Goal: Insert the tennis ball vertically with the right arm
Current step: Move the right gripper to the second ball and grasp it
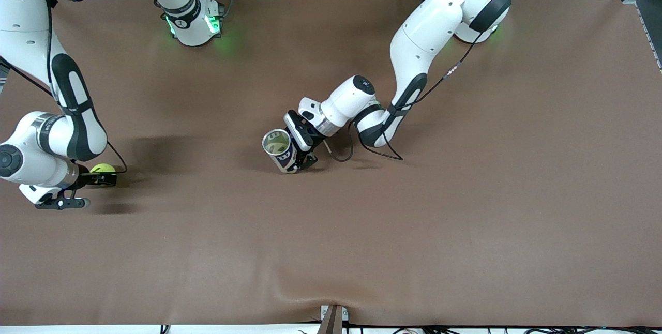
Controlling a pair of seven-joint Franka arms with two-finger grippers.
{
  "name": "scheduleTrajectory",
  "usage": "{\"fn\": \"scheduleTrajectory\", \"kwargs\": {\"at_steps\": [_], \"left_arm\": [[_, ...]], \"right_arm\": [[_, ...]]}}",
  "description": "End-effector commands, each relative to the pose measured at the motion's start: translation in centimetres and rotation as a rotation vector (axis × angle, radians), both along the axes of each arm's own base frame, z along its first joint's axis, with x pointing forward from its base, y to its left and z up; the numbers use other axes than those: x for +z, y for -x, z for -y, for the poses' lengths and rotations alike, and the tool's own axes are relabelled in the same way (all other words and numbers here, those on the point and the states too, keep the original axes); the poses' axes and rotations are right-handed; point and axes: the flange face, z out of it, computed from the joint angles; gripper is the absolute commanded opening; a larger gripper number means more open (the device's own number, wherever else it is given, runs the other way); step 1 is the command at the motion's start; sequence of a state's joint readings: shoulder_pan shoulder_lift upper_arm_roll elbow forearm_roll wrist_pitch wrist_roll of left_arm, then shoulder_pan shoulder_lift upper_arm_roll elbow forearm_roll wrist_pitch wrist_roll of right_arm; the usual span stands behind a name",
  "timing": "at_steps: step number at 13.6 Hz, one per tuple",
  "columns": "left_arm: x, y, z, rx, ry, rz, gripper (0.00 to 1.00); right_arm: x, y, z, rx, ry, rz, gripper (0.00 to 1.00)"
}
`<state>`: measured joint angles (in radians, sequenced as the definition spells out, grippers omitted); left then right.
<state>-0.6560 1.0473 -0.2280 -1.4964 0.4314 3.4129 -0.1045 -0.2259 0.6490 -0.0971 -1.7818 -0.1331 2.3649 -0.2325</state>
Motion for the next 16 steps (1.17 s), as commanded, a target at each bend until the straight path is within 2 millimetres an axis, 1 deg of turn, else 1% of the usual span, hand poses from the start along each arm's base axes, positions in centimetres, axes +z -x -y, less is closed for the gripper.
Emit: {"fn": "scheduleTrajectory", "kwargs": {"at_steps": [1,3,5,6,7,8,10,11,12,13,14,15,16], "left_arm": [[0.3,0.0,-0.1,-0.004,-0.003,0.007,0.77],[0.2,0.0,-0.2,-0.004,-0.005,0.007,0.77],[0.2,0.0,-0.2,-0.001,-0.004,0.005,0.77],[0.1,-0.1,-0.3,-0.001,-0.006,0.004,0.77],[0.1,-0.2,-0.4,0.0,-0.006,0.003,0.77],[0.2,-0.2,-0.4,-0.001,-0.006,0.005,0.77],[0.0,-0.2,-0.5,-0.001,-0.008,0.004,0.77],[0.1,-0.1,-0.4,-0.003,-0.007,0.005,0.77],[0.0,-0.1,-0.4,-0.003,-0.008,0.004,0.77],[0.2,-0.2,-0.4,-0.001,-0.006,0.005,0.77],[0.1,-0.1,-0.4,-0.002,-0.007,0.005,0.77],[-0.1,-0.1,-0.5,-0.002,-0.011,0.002,0.77],[-0.2,0.0,-0.6,-0.002,-0.013,0.0,0.77]], "right_arm": [[-0.5,1.3,-0.4,-0.027,-0.008,-0.013,1.0],[-0.8,1.8,-0.5,-0.035,-0.015,-0.048,1.0],[-0.3,2.0,-0.6,-0.039,-0.018,-0.071,1.0],[0.1,1.9,-0.7,-0.034,-0.017,-0.067,0.63],[0.3,1.7,-0.7,-0.025,-0.018,-0.071,0.29],[0.7,1.6,-0.8,-0.025,-0.019,-0.08,0.19],[3.4,0.3,-1.9,-0.015,-0.011,-0.047,0.12],[5.0,-0.6,-2.5,-0.008,-0.009,-0.055,0.11],[7.2,-1.7,-3.3,-0.01,-0.009,-0.078,0.1],[9.7,-3.0,-4.9,-0.036,-0.001,-0.106,0.1],[11.8,-4.0,-7.0,-0.083,0.013,-0.136,0.1],[13.7,-4.7,-8.8,-0.117,0.025,-0.145,0.1],[14.9,-5.1,-10.9,-0.155,0.008,-0.159,0.09]]}}
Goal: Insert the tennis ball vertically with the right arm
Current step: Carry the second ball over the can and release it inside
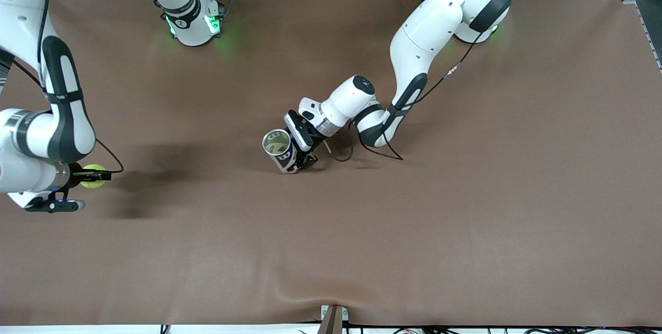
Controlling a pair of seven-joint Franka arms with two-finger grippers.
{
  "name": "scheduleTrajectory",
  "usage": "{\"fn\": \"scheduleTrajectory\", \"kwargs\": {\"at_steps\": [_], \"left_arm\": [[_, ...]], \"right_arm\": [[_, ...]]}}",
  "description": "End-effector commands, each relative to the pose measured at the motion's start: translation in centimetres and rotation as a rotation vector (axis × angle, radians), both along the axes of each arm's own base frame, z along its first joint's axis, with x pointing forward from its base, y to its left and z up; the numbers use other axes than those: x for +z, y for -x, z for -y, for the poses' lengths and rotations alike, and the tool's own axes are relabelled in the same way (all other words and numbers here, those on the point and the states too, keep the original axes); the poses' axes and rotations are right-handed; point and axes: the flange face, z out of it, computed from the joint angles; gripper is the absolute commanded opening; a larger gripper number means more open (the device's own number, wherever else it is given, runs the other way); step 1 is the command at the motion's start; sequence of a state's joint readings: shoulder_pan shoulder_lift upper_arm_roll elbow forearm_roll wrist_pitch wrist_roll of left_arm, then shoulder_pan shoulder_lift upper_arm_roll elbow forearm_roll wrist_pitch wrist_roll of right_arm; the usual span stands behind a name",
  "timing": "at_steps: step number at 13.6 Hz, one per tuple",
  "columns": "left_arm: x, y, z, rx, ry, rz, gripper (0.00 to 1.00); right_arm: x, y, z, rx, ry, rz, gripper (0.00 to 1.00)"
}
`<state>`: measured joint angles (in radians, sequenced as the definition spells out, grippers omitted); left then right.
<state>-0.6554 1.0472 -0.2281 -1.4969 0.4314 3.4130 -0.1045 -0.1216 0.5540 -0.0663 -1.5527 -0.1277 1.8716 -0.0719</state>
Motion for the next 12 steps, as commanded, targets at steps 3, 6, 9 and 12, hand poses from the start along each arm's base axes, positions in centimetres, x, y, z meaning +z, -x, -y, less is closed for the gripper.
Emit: {"fn": "scheduleTrajectory", "kwargs": {"at_steps": [3,6,9,12], "left_arm": [[0.1,-0.1,-0.5,-0.001,-0.008,0.004,0.77],[0.0,-0.1,-0.5,-0.002,-0.009,0.003,0.77],[-0.1,-0.1,-0.6,-0.003,-0.011,0.004,0.77],[-0.7,0.0,-1.0,-0.004,-0.023,-0.004,0.77]], "right_arm": [[7.1,-2.2,-10.5,-0.126,-0.026,-0.043,0.08],[8.9,-2.2,-16.4,-0.227,-0.064,-0.049,0.07],[11.3,-1.8,-23.8,-0.296,-0.057,-0.031,0.06],[11.9,-0.2,-31.6,-0.34,-0.049,-0.027,0.06]]}}
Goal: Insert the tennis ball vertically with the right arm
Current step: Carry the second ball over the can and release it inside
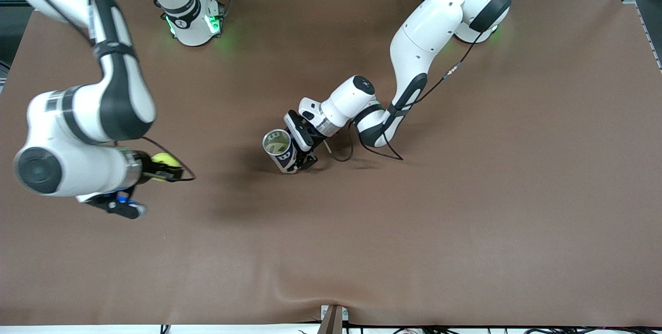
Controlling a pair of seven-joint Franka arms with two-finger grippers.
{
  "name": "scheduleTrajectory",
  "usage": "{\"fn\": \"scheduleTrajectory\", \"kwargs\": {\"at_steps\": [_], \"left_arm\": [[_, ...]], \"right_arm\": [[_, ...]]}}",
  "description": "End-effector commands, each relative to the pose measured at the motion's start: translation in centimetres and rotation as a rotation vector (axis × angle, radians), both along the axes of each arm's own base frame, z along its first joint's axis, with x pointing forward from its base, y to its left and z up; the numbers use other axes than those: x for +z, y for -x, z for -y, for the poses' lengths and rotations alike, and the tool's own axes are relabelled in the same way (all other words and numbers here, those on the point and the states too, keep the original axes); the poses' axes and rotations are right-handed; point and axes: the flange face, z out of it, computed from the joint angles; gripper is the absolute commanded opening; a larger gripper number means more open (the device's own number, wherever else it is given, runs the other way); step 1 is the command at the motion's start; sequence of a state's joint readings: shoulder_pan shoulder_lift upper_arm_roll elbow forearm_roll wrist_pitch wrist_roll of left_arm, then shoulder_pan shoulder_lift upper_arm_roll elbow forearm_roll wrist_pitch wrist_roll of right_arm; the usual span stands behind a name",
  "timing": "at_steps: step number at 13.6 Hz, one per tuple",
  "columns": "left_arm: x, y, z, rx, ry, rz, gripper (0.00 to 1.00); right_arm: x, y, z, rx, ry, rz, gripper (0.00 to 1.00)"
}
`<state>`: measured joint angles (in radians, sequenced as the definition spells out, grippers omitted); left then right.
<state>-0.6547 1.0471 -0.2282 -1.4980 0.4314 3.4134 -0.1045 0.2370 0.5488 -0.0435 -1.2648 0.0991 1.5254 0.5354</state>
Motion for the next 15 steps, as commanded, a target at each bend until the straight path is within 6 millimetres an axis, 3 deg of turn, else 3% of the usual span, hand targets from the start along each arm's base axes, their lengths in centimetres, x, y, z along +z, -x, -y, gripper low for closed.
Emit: {"fn": "scheduleTrajectory", "kwargs": {"at_steps": [1,5,9,15], "left_arm": [[-0.5,0.1,-0.8,-0.006,-0.02,0.0,0.77],[0.0,0.0,-0.6,-0.006,-0.015,0.005,0.77],[-0.2,0.0,-0.7,-0.007,-0.017,0.004,0.77],[0.2,-0.1,-0.6,-0.006,-0.012,0.009,0.77]], "right_arm": [[1.3,1.2,-6.3,-0.054,0.009,0.005,0.06],[0.9,4.1,-14.8,-0.091,0.034,0.017,0.06],[0.2,6.4,-20.5,-0.121,0.02,0.024,0.06],[-1.8,6.8,-22.1,-0.112,0.015,0.012,0.08]]}}
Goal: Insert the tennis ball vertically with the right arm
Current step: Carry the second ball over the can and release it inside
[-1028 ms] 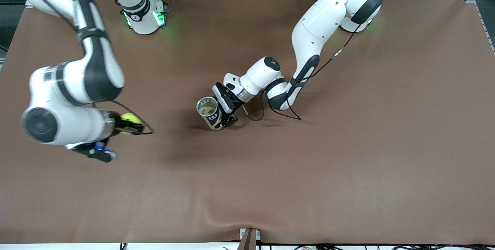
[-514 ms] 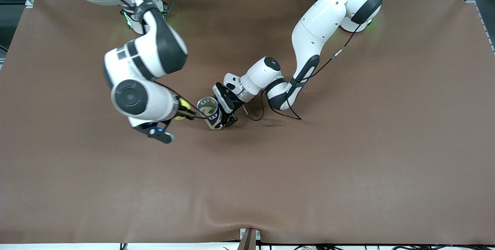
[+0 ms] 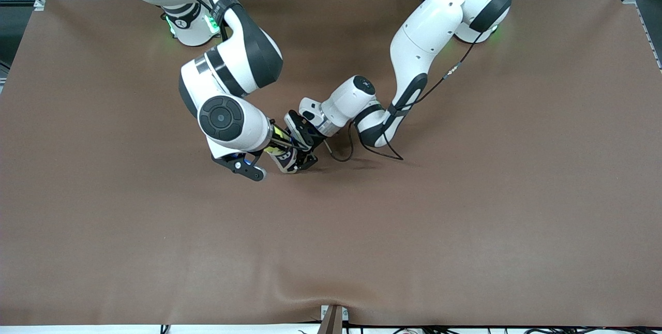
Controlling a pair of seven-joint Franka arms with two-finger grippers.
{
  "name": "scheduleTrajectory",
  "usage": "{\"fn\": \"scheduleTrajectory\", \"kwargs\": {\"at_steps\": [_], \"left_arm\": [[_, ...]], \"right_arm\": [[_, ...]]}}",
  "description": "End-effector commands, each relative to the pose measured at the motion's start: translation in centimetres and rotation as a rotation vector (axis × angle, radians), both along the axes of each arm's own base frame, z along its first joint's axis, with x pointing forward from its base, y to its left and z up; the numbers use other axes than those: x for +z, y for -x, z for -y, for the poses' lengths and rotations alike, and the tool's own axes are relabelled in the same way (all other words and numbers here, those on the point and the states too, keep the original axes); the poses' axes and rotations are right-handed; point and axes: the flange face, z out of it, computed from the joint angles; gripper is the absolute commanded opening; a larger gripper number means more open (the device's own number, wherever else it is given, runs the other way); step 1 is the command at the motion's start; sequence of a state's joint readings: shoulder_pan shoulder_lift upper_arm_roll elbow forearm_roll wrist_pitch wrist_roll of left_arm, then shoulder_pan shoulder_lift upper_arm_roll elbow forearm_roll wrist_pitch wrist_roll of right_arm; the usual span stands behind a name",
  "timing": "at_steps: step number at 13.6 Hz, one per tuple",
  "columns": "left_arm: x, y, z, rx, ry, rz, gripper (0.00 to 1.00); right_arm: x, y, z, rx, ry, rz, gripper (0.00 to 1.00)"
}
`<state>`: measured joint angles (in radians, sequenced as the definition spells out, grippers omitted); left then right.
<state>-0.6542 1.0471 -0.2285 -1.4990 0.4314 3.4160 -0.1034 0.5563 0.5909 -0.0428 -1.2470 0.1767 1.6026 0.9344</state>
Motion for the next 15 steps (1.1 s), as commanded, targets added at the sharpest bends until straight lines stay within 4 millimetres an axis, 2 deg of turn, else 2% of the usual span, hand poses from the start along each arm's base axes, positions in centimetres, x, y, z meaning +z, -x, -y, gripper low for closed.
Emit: {"fn": "scheduleTrajectory", "kwargs": {"at_steps": [1,2,3,4,5,6,10,15], "left_arm": [[0.2,-0.1,-0.5,-0.005,-0.012,0.008,0.77],[0.2,-0.1,-0.5,-0.005,-0.013,0.007,0.77],[0.1,-0.1,-0.5,-0.005,-0.014,0.006,0.77],[0.1,0.0,-0.4,-0.007,-0.014,0.006,0.77],[0.2,0.1,-0.4,-0.008,-0.013,0.007,0.77],[0.2,0.0,-0.4,-0.007,-0.013,0.007,0.77],[0.2,-0.1,-0.5,-0.006,-0.013,0.007,0.77],[0.2,-0.2,-0.6,-0.004,-0.013,0.007,0.77]], "right_arm": [[-0.8,-0.3,-0.4,-0.02,-0.009,-0.01,0.09],[-0.9,-0.3,-0.5,-0.021,-0.009,-0.01,0.12],[-0.9,-0.3,-0.5,-0.02,-0.008,-0.011,0.26],[-0.9,-0.4,-0.3,-0.027,-0.015,-0.015,0.5],[-0.8,-0.4,-0.2,-0.035,-0.029,-0.023,0.95],[-0.8,-0.2,-0.6,-0.026,-0.025,-0.021,1.0],[-0.7,-0.3,-0.3,-0.027,-0.028,-0.027,1.0],[1.6,-0.3,1.7,-0.02,-0.024,-0.048,1.0]]}}
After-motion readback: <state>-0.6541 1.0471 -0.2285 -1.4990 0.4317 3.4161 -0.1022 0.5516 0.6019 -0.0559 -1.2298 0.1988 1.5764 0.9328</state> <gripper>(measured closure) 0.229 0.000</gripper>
